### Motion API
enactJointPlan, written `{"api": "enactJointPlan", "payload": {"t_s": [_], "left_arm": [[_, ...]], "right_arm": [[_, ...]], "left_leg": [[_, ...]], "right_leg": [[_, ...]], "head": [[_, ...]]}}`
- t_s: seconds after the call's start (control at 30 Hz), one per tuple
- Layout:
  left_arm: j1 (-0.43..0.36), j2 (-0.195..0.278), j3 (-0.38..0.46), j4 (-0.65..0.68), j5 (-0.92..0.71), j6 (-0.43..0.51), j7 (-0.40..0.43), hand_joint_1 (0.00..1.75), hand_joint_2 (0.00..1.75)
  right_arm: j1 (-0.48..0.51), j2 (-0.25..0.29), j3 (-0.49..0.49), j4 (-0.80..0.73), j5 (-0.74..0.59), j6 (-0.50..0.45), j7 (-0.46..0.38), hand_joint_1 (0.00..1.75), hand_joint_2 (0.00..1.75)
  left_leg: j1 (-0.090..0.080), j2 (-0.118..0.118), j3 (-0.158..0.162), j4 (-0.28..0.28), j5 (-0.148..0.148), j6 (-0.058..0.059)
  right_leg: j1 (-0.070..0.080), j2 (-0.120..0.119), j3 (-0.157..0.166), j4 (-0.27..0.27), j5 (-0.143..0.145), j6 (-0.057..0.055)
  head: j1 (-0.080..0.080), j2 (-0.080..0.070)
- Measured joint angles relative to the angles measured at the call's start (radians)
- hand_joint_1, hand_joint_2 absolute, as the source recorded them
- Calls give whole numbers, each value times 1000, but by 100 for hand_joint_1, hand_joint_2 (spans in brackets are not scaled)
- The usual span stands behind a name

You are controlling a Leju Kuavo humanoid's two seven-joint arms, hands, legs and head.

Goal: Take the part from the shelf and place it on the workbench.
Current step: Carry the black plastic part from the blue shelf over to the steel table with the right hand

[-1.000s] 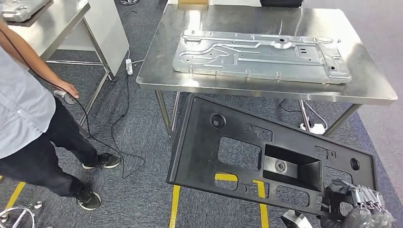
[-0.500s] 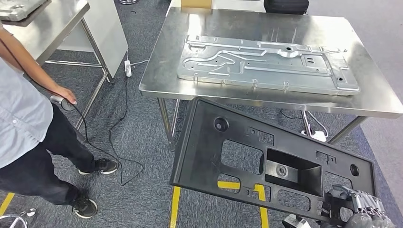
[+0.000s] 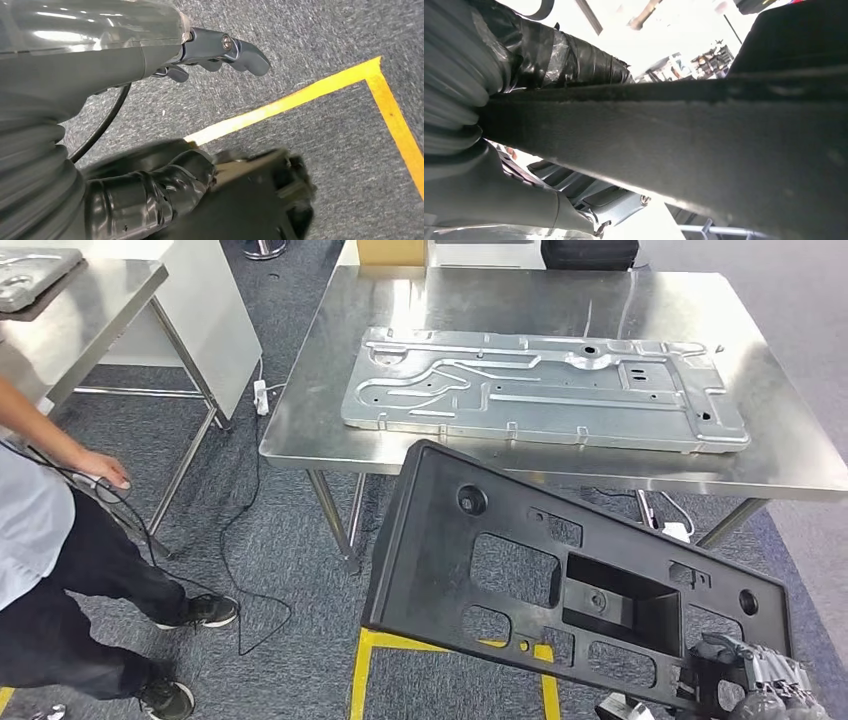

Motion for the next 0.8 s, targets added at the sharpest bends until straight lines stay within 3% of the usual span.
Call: {"api": "enactJointPlan", "payload": {"t_s": [0.07,0.1,0.17,0.27,0.33,0.4,0.43,0.47,0.5,0.57,0.63,0.73,0.8], "left_arm": [[1,2,0,0,0,-1,0,0,175],[-1,3,0,0,0,-1,0,0,175],[-3,5,0,0,-2,-2,0,0,175],[3,6,0,0,-3,-3,1,0,175],[0,5,-1,0,-4,-4,1,0,175],[-5,5,-1,0,-5,-5,0,0,175],[-4,4,-1,0,-5,-6,1,0,175],[-3,4,-1,0,-5,-6,1,0,175],[-1,4,-1,0,-6,-6,1,0,175],[1,4,-1,0,-9,-6,1,0,175],[-2,4,-1,0,-10,-7,1,0,175],[-5,4,-1,0,-10,-5,0,0,175],[-5,4,-1,0,-10,-5,0,0,175]], "right_arm": [[-1,1,-3,0,0,0,-1,175,175],[-2,1,-6,-1,0,0,0,175,175],[-5,1,-13,-1,0,0,3,175,175],[-9,-1,-25,-2,-2,0,11,175,175],[-14,-4,-31,-2,-3,0,16,175,175],[-19,-7,-34,-1,-4,0,20,175,175],[-19,-8,-36,0,-4,0,21,175,175],[-19,-8,-38,2,-4,0,22,175,175],[-19,-9,-40,3,-4,0,23,175,175],[-19,-9,-44,4,-5,0,23,175,175],[-19,-9,-46,7,-7,0,22,175,175],[-17,-9,-47,8,-8,0,23,175,175],[-18,-9,-48,7,-9,0,23,175,175]], "left_leg": [[-12,1,27,-118,90,26],[-19,1,39,-164,106,38],[-29,0,54,-203,102,51],[-25,0,101,-250,119,60],[-19,0,128,-267,121,62],[-16,-1,138,-270,113,60],[-13,-1,144,-270,106,56],[-10,-2,152,-270,98,51],[-5,-3,163,-269,89,45],[5,-4,186,-266,68,27],[9,-5,196,-261,49,9],[8,-4,205,-252,37,-11],[12,-4,188,-204,28,-17]], "right_leg": [[6,0,22,-2,-17,0],[6,0,29,-4,-23,3],[1,-1,38,-8,-27,14],[-3,-2,53,16,-23,29],[-8,-2,18,83,-54,41],[-17,-2,-58,184,-98,56],[-23,-2,-91,216,-106,64],[-30,-3,-110,221,-95,72],[-36,-3,-111,192,-62,80],[-46,-4,-86,83,25,95],[-44,-6,-70,13,55,88],[-40,-5,-63,9,48,52],[-38,-3,-51,7,41,36]], "head": [[2,0],[3,0],[4,0],[3,0],[5,0],[5,0],[5,0],[5,0],[5,0],[6,0],[9,0],[8,0],[6,0]]}}
